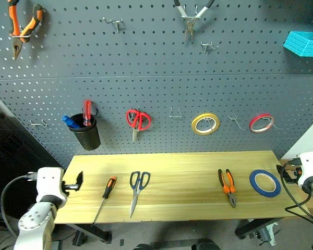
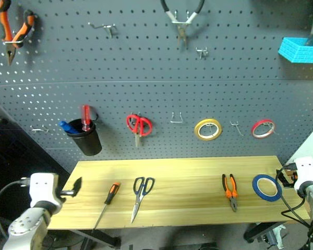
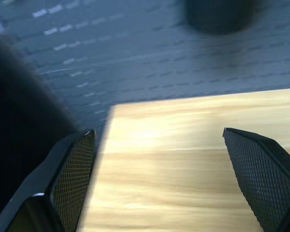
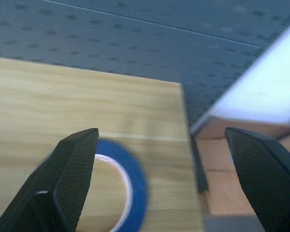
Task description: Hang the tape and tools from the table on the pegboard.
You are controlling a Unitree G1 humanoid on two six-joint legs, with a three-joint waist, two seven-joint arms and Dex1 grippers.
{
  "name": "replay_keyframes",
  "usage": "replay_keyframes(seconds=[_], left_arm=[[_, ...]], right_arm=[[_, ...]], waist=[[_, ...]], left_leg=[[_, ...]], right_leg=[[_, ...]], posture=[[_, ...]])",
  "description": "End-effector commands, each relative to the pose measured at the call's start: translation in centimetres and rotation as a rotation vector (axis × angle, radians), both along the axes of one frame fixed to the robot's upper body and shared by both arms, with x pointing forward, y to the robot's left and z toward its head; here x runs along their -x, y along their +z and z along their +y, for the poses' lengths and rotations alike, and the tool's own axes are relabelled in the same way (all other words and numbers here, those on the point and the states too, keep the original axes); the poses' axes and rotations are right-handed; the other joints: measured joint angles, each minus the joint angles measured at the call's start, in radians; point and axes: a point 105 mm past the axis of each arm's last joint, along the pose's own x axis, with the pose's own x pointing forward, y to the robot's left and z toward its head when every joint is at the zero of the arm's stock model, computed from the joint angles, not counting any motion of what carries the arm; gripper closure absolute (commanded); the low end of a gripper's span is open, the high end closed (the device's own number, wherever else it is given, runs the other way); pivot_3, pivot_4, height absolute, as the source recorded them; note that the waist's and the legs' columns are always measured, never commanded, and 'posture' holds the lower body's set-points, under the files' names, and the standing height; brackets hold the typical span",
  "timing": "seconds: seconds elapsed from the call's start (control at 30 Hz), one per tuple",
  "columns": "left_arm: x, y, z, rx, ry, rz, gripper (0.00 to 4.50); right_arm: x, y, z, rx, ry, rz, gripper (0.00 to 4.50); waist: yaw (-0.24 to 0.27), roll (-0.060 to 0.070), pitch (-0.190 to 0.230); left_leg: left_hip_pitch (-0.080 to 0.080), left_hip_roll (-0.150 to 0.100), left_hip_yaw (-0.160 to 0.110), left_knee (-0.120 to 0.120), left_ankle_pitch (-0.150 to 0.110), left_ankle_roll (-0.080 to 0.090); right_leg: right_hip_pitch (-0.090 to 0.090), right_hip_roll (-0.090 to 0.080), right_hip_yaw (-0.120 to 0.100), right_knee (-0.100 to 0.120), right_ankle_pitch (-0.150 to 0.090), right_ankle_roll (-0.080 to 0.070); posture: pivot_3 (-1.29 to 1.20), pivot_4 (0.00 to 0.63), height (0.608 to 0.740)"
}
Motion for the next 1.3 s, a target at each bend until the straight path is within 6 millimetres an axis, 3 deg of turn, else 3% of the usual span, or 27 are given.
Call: replay_keyframes(seconds=[0.03,0.3,0.43,0.67,0.9,1.2,1.3], left_arm=[[-1.7,2.5,-3.9,-0.021,-0.141,-0.06,0.03],[-2.6,3.5,-11.8,-0.007,-0.535,0.005,0.03],[-3.5,4.9,-14.4,-0.044,-0.655,-0.03,0.03],[-3.0,8.1,-18.7,0.046,-0.89,-0.084,0.03],[-1.4,7.8,-20.4,-0.005,-1.049,-0.044,0.03],[0.3,7.4,-21.2,-0.018,-1.206,0.017,0.03],[0.2,7.3,-21.2,-0.029,-1.214,0.016,0.0]], right_arm=[[-0.4,0.6,1.4,0.006,0.066,0.037,0.01],[-1.1,0.9,3.8,-0.027,0.147,0.103,0.01],[-2.0,0.5,5.1,-0.06,0.183,0.165,0.01],[-4.2,-0.6,6.7,-0.083,0.195,0.264,0.01],[-5.3,-2.2,6.3,-0.064,0.109,0.375,0.01],[-4.3,-4.7,7.3,-0.14,0.056,0.5,0.01],[-3.9,-5.4,7.3,-0.155,0.026,0.522,0.56]], waist=[[-0.001,-0.001,0.007],[-0.025,0.003,0.056],[-0.033,0.001,0.081],[-0.047,-0.005,0.1],[-0.047,-0.005,0.105],[-0.046,-0.005,0.106],[-0.049,-0.005,0.106]], left_leg=[[0.0,0.0,0.0,0.0,0.0,0.0],[-0.001,0.0,0.001,0.0,0.001,0.001],[-0.004,0.0,0.002,0.0,0.001,0.001],[-0.017,0.001,0.001,0.0,0.003,-0.002],[-0.028,0.0,0.004,0.0,0.002,-0.001],[-0.03,0.0,0.004,0.001,0.002,-0.001],[-0.029,-0.001,0.004,0.002,0.002,-0.001]], right_leg=[[0.0,0.0,0.0,0.0,0.0,0.0],[0.0,0.0,0.0,0.0,0.001,0.001],[-0.004,0.0,0.001,0.001,0.001,0.001],[-0.017,-0.001,0.0,0.001,0.001,0.001],[-0.03,-0.003,0.002,0.001,0.001,0.001],[-0.032,-0.003,0.002,0.002,0.001,0.001],[-0.031,-0.003,0.002,0.002,0.002,0.002]], posture=[[0.0,0.096,0.74],[-0.03,0.156,0.74],[-0.03,0.173,0.74],[-0.03,0.197,0.74],[-0.01,0.192,0.74],[-0.01,0.178,0.74],[-0.02,0.175,0.74]])
